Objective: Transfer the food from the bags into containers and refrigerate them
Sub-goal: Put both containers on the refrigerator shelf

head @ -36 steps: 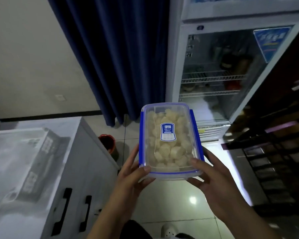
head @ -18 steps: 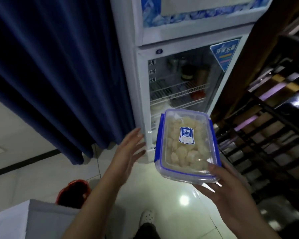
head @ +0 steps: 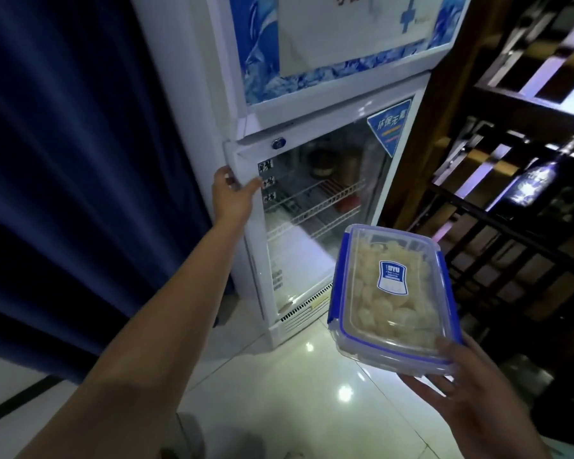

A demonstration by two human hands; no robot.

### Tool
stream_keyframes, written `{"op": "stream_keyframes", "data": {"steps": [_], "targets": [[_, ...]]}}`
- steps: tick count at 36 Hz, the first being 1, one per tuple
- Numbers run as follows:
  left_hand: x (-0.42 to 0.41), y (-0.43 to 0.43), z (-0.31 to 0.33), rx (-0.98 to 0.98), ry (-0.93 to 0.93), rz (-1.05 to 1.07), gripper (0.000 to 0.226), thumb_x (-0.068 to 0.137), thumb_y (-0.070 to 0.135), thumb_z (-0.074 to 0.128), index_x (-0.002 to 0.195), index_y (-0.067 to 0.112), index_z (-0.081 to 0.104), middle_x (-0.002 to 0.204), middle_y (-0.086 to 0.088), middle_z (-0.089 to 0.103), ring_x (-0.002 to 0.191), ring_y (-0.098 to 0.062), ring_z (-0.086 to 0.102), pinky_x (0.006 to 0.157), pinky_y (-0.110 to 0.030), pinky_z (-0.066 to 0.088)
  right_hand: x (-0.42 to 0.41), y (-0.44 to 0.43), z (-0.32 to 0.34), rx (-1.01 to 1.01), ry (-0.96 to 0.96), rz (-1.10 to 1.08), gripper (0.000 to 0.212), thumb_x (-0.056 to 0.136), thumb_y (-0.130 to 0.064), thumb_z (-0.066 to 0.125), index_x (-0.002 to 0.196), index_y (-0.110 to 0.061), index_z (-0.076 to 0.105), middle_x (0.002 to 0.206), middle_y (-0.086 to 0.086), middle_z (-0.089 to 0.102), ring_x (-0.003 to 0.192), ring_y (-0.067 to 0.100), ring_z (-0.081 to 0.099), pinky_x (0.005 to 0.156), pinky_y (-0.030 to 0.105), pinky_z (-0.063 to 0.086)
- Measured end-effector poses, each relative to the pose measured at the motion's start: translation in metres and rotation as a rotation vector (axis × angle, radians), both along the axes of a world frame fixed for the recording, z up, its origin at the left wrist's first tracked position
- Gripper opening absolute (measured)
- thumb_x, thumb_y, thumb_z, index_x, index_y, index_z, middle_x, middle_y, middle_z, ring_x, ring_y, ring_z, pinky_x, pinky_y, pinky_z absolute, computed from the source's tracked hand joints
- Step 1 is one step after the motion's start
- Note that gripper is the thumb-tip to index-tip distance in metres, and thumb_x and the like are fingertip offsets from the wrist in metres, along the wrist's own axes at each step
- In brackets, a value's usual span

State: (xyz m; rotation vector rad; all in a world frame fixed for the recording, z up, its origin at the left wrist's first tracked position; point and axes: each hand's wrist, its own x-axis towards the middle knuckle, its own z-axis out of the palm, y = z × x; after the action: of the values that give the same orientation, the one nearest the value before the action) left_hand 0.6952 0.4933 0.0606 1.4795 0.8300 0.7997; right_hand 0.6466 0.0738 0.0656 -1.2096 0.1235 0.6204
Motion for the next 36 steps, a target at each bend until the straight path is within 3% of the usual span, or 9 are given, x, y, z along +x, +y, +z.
{"op": "stream_keyframes", "data": {"steps": [3,8,13,17,20,24,29,32,36], "targets": [[0.009,0.006,-0.002,-0.024,-0.025,0.04,0.059,0.084,0.022,0.08,0.132,0.012,0.046,0.119,-0.007,0.062,0.108,-0.023,0.065,0.1,-0.043,0.053,-0.003,0.002,-0.004,0.004,0.023,-0.064,0.066,0.052,-0.031,0.084,0.117,-0.026,0.073,0.117,0.01,0.074,0.099,0.034,0.073,0.08,0.051,0.058],[0.016,0.01,-0.003,-0.026,-0.031,0.042,0.054,0.088,0.021,0.076,0.131,0.015,0.044,0.109,0.002,0.062,0.104,-0.019,0.065,0.092,-0.029,0.053,-0.007,0.002,-0.01,-0.011,0.044,-0.148,0.054,0.056,-0.026,0.08,0.109,-0.021,0.075,0.114,0.014,0.073,0.096,0.036,0.073,0.08,0.052,0.059],[0.013,-0.001,-0.001,-0.063,-0.049,0.046,0.055,0.093,0.023,0.07,0.138,0.016,0.041,0.12,0.0,0.06,0.101,-0.014,0.062,0.088,-0.024,0.051,-0.009,-0.01,-0.013,-0.002,0.065,-0.212,0.046,0.063,-0.021,0.075,0.109,-0.019,0.075,0.116,0.016,0.072,0.105,0.042,0.069,0.081,0.053,0.059],[0.004,-0.021,0.006,-0.098,-0.072,0.063,0.036,0.094,0.032,0.067,0.121,0.023,0.045,0.109,0.008,0.058,0.092,-0.008,0.058,0.075,-0.019,0.046,-0.007,-0.022,-0.007,-0.015,0.045,-0.242,0.037,0.067,-0.018,0.072,0.104,-0.02,0.076,0.111,0.014,0.074,0.1,0.04,0.071,0.077,0.051,0.06],[-0.005,-0.056,0.007,-0.068,-0.095,0.077,0.034,0.092,0.029,0.07,0.116,0.022,0.047,0.108,0.007,0.058,0.091,-0.007,0.06,0.077,-0.02,0.048,-0.002,-0.037,-0.006,0.008,0.039,-0.294,0.041,0.071,-0.003,0.065,0.111,-0.011,0.07,0.119,0.018,0.07,0.099,0.042,0.068,0.077,0.053,0.059],[-0.022,-0.115,0.0,-0.098,-0.164,0.047,0.025,0.09,0.024,0.072,0.104,0.029,0.052,0.103,0.011,0.064,0.085,0.0,0.065,0.065,-0.009,0.049,0.004,-0.063,-0.011,0.056,0.026,-0.349,0.037,0.092,0.003,0.049,0.122,-0.011,0.066,0.113,0.016,0.073,0.088,0.036,0.074,0.071,0.047,0.062],[-0.04,-0.183,-0.01,-0.088,-0.124,-0.109,0.023,0.088,0.026,0.073,0.106,0.03,0.06,0.106,0.01,0.069,0.101,-0.01,0.067,0.084,-0.029,0.055,0.02,-0.097,-0.02,0.092,0.069,-0.436,0.033,0.084,-0.006,0.059,0.115,-0.012,0.069,0.113,0.015,0.071,0.084,0.03,0.071,0.079,0.051,0.06],[-0.039,-0.213,-0.011,0.033,-0.063,-0.246,0.024,0.079,0.041,0.076,0.099,0.039,0.062,0.108,0.01,0.069,0.104,-0.013,0.065,0.091,-0.037,0.054,0.034,-0.119,-0.025,0.105,0.106,-0.47,0.034,0.079,-0.011,0.065,0.112,-0.015,0.071,0.111,0.016,0.073,0.076,0.026,0.073,0.077,0.05,0.06],[-0.015,-0.24,-0.01,0.211,0.005,-0.366,0.057,0.07,0.047,0.082,0.119,0.046,0.053,0.12,0.015,0.063,0.112,-0.009,0.061,0.098,-0.04,0.051,0.059,-0.149,-0.026,0.095,0.132,-0.534,0.026,0.076,-0.021,0.07,0.101,-0.024,0.077,0.11,0.013,0.075,0.086,0.029,0.074,0.074,0.046,0.061]]}}
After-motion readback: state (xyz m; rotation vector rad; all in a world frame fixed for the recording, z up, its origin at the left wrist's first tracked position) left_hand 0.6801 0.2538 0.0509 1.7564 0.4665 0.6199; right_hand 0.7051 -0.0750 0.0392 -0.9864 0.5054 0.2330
